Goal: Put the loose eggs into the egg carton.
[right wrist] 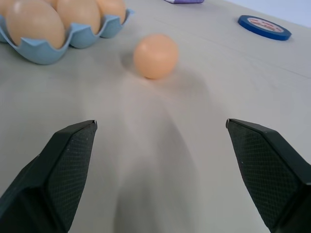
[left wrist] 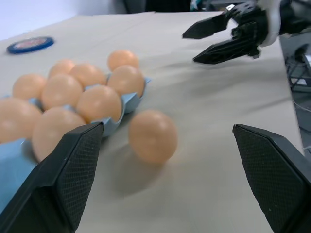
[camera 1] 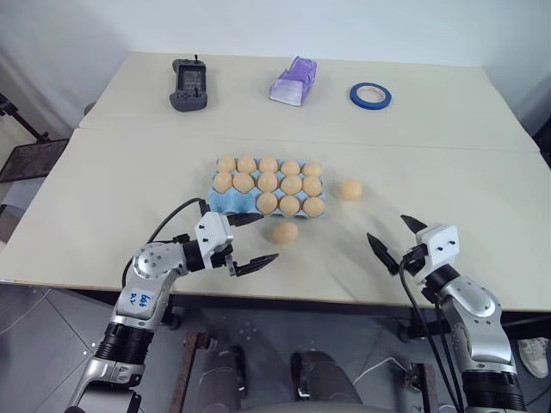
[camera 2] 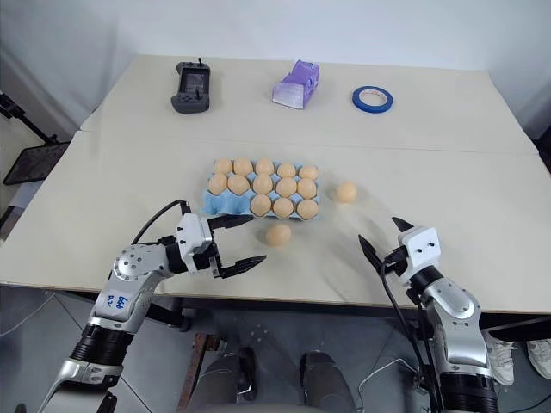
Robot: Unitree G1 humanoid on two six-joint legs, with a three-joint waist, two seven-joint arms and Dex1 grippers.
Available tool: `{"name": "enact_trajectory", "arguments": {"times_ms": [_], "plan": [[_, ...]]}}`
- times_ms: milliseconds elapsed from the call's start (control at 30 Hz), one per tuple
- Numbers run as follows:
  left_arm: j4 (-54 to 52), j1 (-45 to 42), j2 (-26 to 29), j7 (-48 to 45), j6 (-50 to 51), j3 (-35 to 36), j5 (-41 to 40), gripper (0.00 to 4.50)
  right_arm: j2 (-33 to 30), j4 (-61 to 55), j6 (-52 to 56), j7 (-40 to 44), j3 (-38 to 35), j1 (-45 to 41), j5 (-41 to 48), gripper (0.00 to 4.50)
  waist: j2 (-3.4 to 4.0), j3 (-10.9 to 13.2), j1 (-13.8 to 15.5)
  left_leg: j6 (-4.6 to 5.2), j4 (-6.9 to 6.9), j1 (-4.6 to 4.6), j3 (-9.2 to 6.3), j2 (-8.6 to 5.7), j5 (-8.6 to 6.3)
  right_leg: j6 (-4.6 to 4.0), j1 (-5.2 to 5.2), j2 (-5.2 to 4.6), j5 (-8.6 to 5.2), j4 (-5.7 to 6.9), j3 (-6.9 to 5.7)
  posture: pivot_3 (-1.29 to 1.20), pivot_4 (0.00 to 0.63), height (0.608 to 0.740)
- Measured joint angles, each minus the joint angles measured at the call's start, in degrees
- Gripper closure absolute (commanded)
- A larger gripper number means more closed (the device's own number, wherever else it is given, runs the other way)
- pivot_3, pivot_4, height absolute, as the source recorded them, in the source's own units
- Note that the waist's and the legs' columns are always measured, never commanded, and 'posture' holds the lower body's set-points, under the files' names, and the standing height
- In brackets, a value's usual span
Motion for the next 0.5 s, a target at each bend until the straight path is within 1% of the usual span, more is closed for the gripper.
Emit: {"name": "enact_trajectory", "arguments": {"times_ms": [133,233,300,500], "plan": [[0.13,-0.26,0.19,-0.45,0.00,0.05,0.04,0.00,0.11,1.07,1.75,0.07,2.34,-5.02,-0.20,0.04,0.00,0.00,-0.08,0.00,-0.02,0.05,0.02,0.02,0.00,-0.01,0.00,-0.01,0.00,0.03,0.02,0.00,0.150,0.740],[-0.04,0.21,0.38,-0.31,-0.01,0.24,0.13,0.00,0.26,5.41,4.41,0.09,5.82,-11.89,-1.62,0.04,0.00,0.00,-0.06,0.00,-0.05,0.07,0.03,0.02,0.00,-0.05,-0.01,-0.01,-0.01,0.05,0.02,0.00,0.150,0.740],[-0.17,1.13,0.52,-0.11,0.00,0.46,0.18,0.00,1.18,9.97,5.19,-0.44,7.19,-16.93,-2.80,0.04,0.00,0.00,0.00,0.00,-0.08,0.06,0.02,0.01,0.01,-0.07,-0.04,-0.03,-0.03,0.05,0.01,0.00,0.150,0.740],[-0.81,2.43,0.63,1.17,0.05,0.85,0.23,0.00,3.38,26.54,4.26,-5.51,8.97,-30.69,-6.72,0.04,0.01,0.00,0.10,0.00,-0.10,0.04,0.03,0.00,0.01,-0.08,-0.05,-0.05,-0.04,0.04,-0.01,0.00,0.150,0.740]]}}
